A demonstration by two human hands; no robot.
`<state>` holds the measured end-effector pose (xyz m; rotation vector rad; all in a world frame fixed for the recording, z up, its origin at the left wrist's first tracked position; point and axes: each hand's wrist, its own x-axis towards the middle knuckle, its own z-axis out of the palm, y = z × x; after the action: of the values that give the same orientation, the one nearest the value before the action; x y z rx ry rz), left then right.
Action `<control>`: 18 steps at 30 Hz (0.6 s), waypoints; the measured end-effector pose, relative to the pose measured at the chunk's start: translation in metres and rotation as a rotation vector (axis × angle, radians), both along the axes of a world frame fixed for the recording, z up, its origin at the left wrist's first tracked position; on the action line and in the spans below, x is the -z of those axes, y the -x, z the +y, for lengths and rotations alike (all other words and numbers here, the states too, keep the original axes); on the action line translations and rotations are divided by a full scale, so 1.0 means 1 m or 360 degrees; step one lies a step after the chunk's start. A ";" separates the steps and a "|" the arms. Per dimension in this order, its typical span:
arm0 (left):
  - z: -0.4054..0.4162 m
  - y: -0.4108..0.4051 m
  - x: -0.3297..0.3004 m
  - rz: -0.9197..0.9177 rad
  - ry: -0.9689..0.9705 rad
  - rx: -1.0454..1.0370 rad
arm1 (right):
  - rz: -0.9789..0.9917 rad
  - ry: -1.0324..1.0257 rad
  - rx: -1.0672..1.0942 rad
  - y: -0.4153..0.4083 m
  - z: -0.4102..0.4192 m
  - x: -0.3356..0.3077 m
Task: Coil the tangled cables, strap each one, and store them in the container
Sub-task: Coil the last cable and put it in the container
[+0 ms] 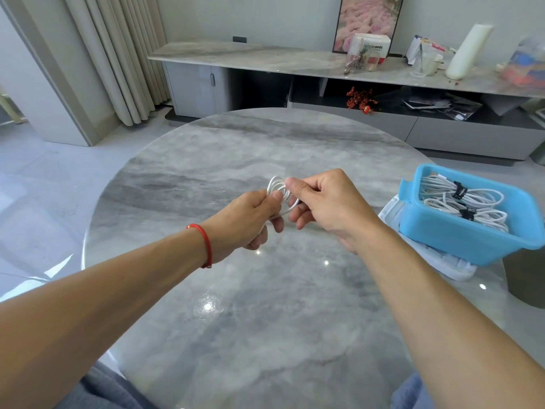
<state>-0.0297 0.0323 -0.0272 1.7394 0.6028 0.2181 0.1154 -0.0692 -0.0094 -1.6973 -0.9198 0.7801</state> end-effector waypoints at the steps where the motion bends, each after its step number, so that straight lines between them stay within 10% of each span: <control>1: 0.001 0.000 -0.001 -0.0014 0.0099 -0.0004 | 0.0176 -0.0014 -0.0086 -0.002 -0.002 -0.002; 6: 0.003 0.001 -0.004 -0.0080 0.0326 0.0100 | 0.0656 -0.0136 -0.0247 -0.006 -0.009 -0.009; 18: 0.008 0.010 -0.013 -0.0119 0.0431 0.0436 | 0.0310 -0.0245 -0.0095 0.005 -0.004 -0.007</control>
<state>-0.0400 0.0404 -0.0138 1.5236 0.3178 0.0074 0.1099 -0.0734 -0.0025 -1.4385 -0.8751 0.8752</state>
